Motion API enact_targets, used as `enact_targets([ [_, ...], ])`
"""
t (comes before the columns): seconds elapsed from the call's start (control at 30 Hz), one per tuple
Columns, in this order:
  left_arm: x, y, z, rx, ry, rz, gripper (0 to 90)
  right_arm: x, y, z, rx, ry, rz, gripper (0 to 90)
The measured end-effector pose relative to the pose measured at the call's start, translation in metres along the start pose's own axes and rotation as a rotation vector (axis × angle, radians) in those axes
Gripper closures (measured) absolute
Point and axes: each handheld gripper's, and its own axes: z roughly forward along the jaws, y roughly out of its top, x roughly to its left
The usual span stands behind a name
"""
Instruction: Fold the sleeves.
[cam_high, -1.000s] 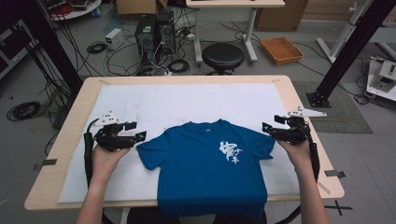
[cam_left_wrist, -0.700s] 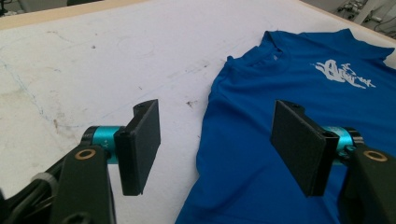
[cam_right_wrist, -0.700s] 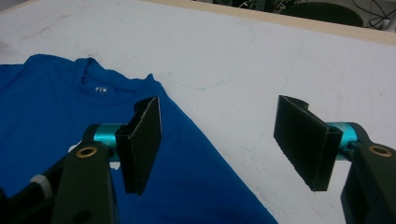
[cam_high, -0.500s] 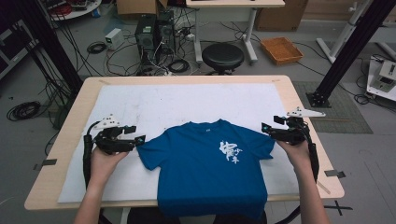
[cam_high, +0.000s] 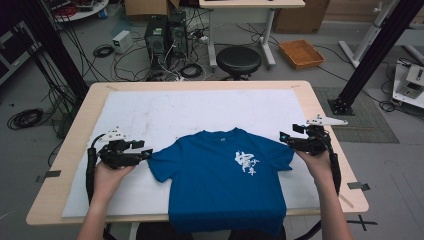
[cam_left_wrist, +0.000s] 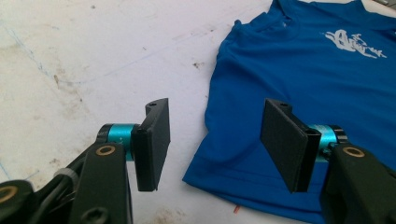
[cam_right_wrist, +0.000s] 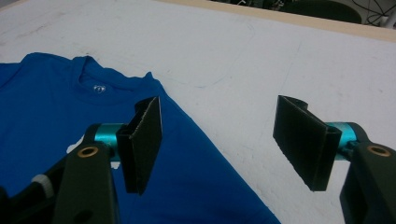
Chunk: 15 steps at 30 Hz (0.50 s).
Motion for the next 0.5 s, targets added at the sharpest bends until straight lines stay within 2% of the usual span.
enact_targets([
  [0.3,0.0023,-0.003,0.0038,0.028,0.007,-0.016,48.9,-0.0006,-0.0004,0.0,0.001,0.0,0.002,32.7],
  [0.5,0.0037,-0.0037,0.0064,0.049,0.027,-0.032,53.4,-0.0002,-0.0005,0.0004,0.004,-0.005,0.002,32.7],
])
